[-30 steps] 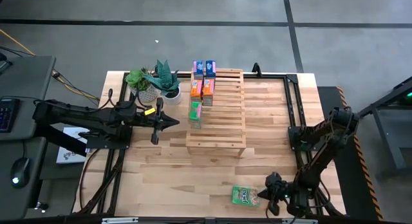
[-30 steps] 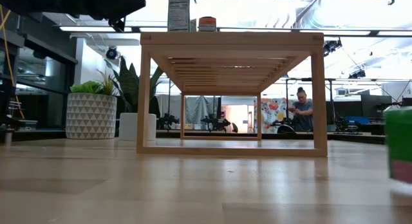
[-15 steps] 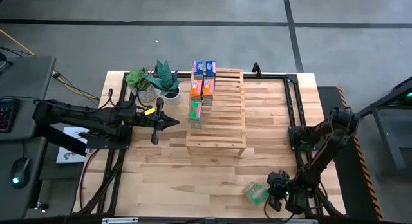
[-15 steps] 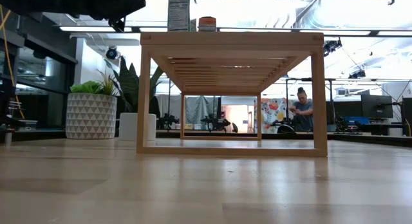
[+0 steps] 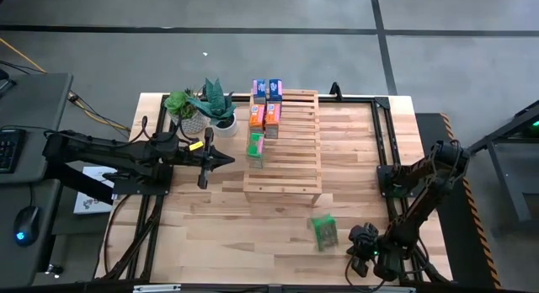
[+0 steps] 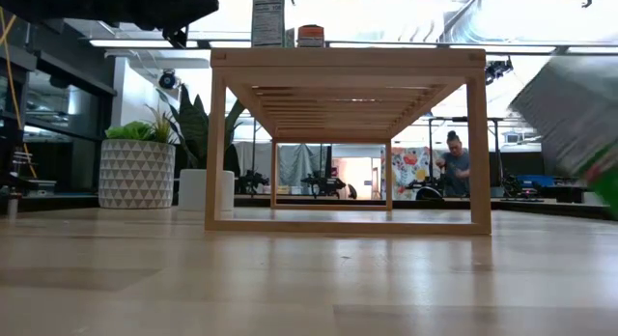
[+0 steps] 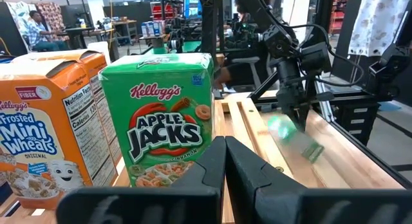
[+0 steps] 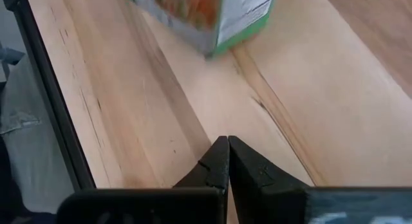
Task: Stack cereal on shelf
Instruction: Put the green cereal box on the shelf aligned with the other green cereal box
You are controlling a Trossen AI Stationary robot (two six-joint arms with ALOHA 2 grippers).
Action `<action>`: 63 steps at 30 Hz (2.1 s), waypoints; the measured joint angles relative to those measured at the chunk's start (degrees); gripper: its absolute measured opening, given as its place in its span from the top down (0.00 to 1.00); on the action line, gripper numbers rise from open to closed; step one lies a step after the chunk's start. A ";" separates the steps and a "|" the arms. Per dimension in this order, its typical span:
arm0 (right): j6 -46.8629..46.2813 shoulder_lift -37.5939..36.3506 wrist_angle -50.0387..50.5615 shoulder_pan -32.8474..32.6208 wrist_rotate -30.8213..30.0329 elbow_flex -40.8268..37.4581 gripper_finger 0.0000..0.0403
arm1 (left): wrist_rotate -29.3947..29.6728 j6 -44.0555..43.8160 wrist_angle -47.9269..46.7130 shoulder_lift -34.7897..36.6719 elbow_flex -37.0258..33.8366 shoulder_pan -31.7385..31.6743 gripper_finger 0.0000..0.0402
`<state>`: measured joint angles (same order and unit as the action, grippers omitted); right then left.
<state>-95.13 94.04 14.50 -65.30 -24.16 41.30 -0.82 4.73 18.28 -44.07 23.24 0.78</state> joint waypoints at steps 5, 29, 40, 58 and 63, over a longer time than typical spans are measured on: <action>0.02 0.00 -0.11 -0.02 -0.82 0.00 1.00 | 0.02 0.00 0.00 0.00 0.00 0.00 1.00; 19.12 -0.07 -6.88 5.92 -20.95 0.13 1.00 | 0.02 0.00 0.00 0.00 0.00 0.00 1.00; 19.14 -0.07 -5.75 6.45 -19.81 0.13 1.00 | 0.02 0.00 -0.01 0.00 0.00 0.00 1.00; 15.76 -0.17 -4.54 4.57 -14.83 0.22 1.00 | 0.02 -0.01 -0.07 0.00 0.00 0.00 1.00; 12.15 -0.27 -2.56 2.90 -12.89 0.32 1.00 | 0.02 0.00 -0.07 -0.02 0.00 0.00 1.00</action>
<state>-82.99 93.77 11.95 -62.41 -37.05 41.62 -0.80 4.73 18.22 -44.10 23.24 0.78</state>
